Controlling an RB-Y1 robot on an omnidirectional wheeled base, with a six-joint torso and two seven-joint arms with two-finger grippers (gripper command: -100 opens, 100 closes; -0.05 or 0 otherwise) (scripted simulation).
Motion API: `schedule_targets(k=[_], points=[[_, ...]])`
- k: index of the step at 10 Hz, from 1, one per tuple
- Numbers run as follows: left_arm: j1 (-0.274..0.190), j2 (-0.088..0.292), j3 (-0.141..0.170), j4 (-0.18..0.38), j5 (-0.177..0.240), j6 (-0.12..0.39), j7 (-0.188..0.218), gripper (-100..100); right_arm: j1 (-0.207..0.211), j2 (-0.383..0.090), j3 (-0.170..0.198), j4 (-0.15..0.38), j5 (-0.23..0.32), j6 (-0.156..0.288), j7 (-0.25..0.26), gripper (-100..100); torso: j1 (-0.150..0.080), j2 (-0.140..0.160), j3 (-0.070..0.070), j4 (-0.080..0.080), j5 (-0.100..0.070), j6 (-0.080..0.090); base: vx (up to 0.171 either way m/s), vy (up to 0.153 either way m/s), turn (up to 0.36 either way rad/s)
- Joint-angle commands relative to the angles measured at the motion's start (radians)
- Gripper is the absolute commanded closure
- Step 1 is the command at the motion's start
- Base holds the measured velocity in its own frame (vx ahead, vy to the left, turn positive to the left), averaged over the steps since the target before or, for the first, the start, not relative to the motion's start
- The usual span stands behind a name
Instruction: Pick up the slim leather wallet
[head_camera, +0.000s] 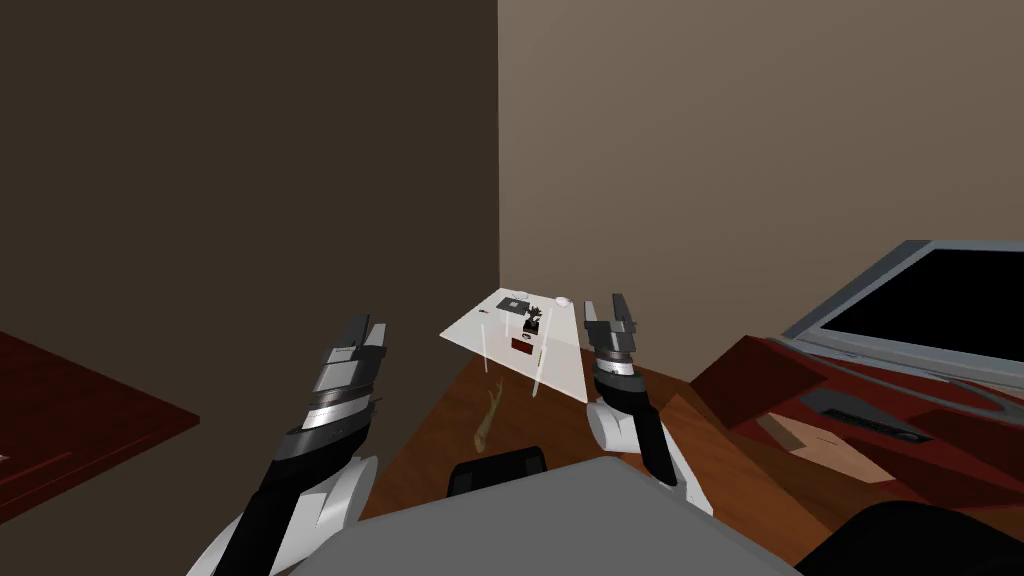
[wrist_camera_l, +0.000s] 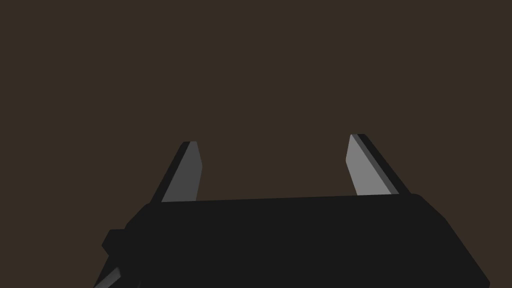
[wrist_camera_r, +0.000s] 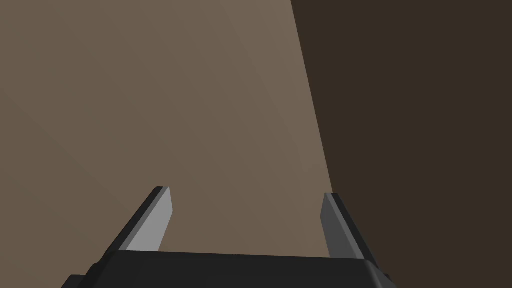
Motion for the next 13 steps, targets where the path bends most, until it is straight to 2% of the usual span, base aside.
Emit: schedule_targets(k=[1,4,8,9,11,12,13], points=[[0.000,0.000,0.000,0.000,0.000,0.000,0.000,0,-0.007,-0.024,-0.006,0.029,0.012,-0.006,0.012,-100,0.000,0.000,0.000,0.000,0.000,0.000,0.004,-0.007,0.099],[0.000,0.000,0.000,0.000,0.000,0.000,0.000,0,-0.025,-0.063,-0.019,0.098,0.040,-0.020,0.041,-100,-0.002,-0.001,0.000,0.000,0.000,0.000,0.007,-0.024,0.138],[0.000,0.000,0.000,0.000,0.000,0.000,0.000,0,-0.061,-0.116,-0.047,0.225,0.101,-0.052,0.103,-100,-0.003,-0.001,-0.001,0.000,-0.001,0.000,0.013,-0.038,0.183],[0.000,0.000,0.000,0.000,0.000,0.000,0.000,0,-0.061,-0.116,-0.047,0.243,0.101,-0.052,0.103,-100,-0.003,-0.002,-0.001,0.000,-0.001,0.000,0.011,-0.033,0.082],[0.000,0.000,0.000,0.000,0.000,0.000,0.000,0,-0.084,-0.141,-0.064,0.316,0.141,-0.072,0.142,-100,-0.002,-0.001,-0.001,0.000,-0.001,0.000,0.006,-0.027,0.213],[0.000,0.000,0.000,0.000,0.000,0.000,0.000,0,-0.084,-0.141,-0.064,0.334,0.141,-0.072,0.142,-100,-0.002,-0.001,-0.001,0.000,-0.001,0.000,0.003,-0.033,0.082],[0.000,0.000,0.000,0.000,0.000,0.000,0.000,0,-0.097,-0.153,-0.073,0.364,0.162,-0.082,0.163,-100,-0.002,-0.001,-0.001,0.000,-0.001,0.000,0.009,-0.031,0.139]])
